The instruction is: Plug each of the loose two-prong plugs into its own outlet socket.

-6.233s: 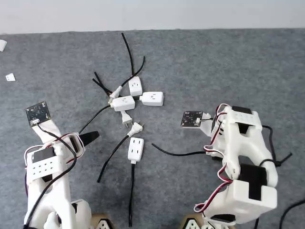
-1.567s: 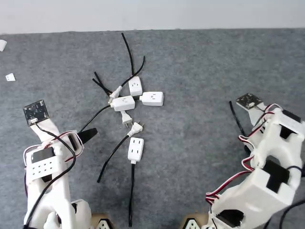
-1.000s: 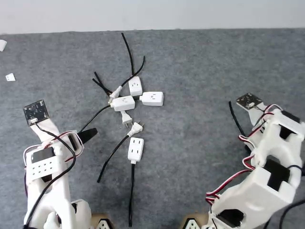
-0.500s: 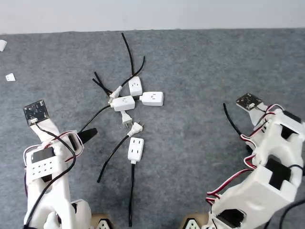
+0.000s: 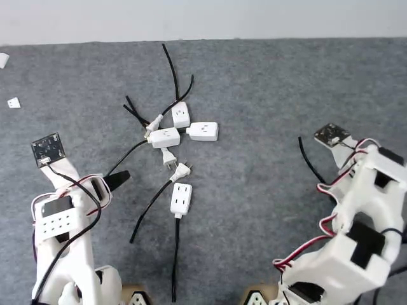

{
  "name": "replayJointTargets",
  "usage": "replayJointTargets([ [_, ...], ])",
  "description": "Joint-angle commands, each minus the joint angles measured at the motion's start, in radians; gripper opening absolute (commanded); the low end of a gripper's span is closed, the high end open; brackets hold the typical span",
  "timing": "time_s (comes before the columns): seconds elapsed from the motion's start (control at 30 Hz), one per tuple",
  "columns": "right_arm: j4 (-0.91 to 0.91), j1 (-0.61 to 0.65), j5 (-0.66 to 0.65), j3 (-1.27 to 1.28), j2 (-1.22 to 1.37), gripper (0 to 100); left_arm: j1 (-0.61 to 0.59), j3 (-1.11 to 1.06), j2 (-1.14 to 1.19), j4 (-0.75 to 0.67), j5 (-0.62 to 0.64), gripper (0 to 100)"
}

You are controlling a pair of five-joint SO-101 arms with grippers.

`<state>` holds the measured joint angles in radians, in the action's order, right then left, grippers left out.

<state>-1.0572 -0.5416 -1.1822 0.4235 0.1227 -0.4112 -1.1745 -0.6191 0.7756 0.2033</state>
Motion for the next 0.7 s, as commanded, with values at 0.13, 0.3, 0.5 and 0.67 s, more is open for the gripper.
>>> replayJointTargets([
  [0.13,0.120,0.012,0.015,0.089,-0.067,10.6,-0.003,0.021,-0.005,-0.023,-0.011,45],
  [0.3,0.163,0.002,0.014,0.092,-0.061,10.6,-0.003,0.021,-0.005,-0.023,-0.011,45],
  [0.5,0.288,-0.030,-0.008,0.091,0.036,10.1,-0.003,0.021,-0.005,-0.023,-0.011,45],
  [0.67,0.346,-0.039,-0.038,0.086,0.133,9.9,-0.003,0.021,-0.005,-0.023,-0.011,45],
])
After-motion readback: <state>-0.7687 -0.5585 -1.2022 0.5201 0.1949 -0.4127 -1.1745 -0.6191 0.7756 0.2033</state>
